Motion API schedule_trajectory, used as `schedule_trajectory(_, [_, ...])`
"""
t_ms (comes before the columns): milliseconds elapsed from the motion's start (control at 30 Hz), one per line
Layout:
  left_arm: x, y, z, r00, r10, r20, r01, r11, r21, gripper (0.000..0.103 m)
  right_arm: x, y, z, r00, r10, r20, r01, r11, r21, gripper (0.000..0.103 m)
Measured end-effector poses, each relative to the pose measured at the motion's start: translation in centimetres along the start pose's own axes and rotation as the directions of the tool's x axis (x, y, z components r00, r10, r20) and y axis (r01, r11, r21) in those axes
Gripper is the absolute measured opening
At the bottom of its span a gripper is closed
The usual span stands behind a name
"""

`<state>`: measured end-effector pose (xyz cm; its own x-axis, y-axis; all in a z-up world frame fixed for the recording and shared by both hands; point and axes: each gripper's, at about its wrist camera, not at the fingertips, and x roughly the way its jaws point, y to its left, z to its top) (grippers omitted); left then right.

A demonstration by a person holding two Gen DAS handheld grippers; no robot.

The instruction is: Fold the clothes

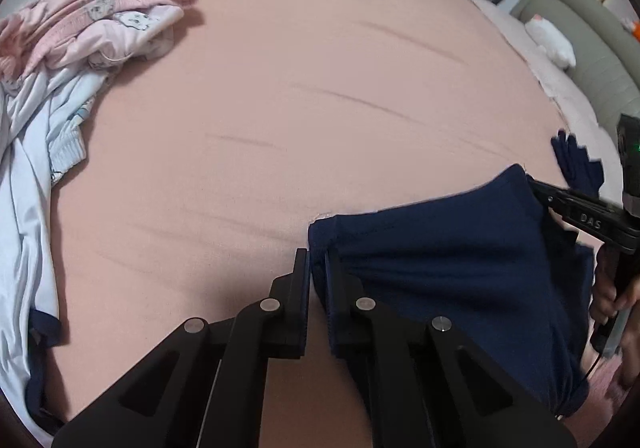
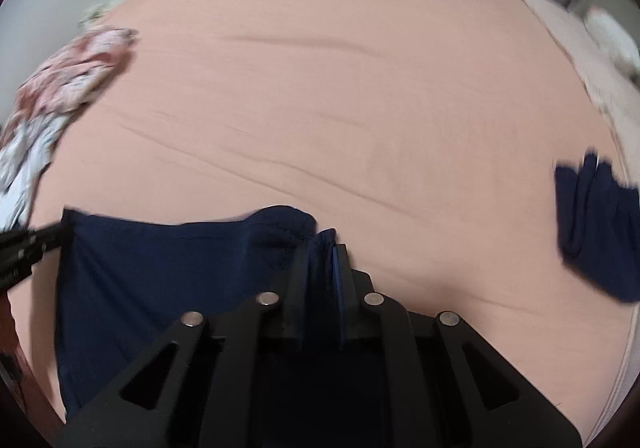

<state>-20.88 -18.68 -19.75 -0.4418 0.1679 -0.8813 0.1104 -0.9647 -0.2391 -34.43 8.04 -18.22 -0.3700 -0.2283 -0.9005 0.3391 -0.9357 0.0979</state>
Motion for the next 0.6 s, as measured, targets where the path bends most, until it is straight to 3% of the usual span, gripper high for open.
schedule_trajectory(33, [-0.7,-0.3,-0.1,1.000,-0.013,0.016,0.012,1.000,0.009,0.011,-0.2,-0.6,0.1,1.000,0.023,0.007,-0.023,0.999,0.037,0.023])
schedule_trajectory(100, [-1.7,-0.7,-0.4,0.999,-0.017,0.045,0.016,0.999,0.040,0.013,-2.5,-0.7,-0.2,0.993,0.045,0.105,-0.052,0.997,0.066,0.036])
schedule_trajectory(167, [-2.3,-0.9,-0.8,0.998,-0.035,0.046,0.032,0.997,0.076,0.014,-4.5,0.0,-0.7,0.984,0.057,0.169,-0.063,0.998,0.032,0.037])
schedule_trajectory(200, [-2.2,-1.0,-1.0,0.998,-0.063,0.027,0.060,0.994,0.088,0.014,-5.0,0.7,-1.0,0.982,0.082,0.170,-0.082,0.997,-0.006,0.037])
schedule_trajectory(300, [-0.3,-1.9,-1.3,0.993,-0.104,-0.052,0.111,0.984,0.141,0.014,-3.2,3.7,-1.9,0.996,0.088,0.030,-0.082,0.982,-0.170,0.036])
schedule_trajectory(367, [0.8,-2.7,-1.3,0.998,-0.041,-0.054,0.050,0.982,0.182,0.014,-0.9,4.6,-2.4,0.999,0.016,-0.034,-0.023,0.973,-0.228,0.034])
schedule_trajectory(400, [1.0,-3.0,-1.6,0.999,-0.016,-0.044,0.024,0.981,0.191,0.014,0.1,4.6,-2.3,0.999,-0.025,-0.044,0.015,0.974,-0.224,0.034])
schedule_trajectory(533, [-0.4,-2.6,-1.2,0.999,0.035,0.018,-0.037,0.990,0.137,0.014,-0.8,2.1,-1.2,0.998,-0.055,0.021,0.056,0.995,-0.086,0.032])
schedule_trajectory(600, [-2.2,-3.8,-2.5,1.000,-0.008,0.020,0.004,0.984,0.180,0.014,-3.3,1.3,-1.6,0.998,-0.016,0.058,0.018,0.999,-0.039,0.034])
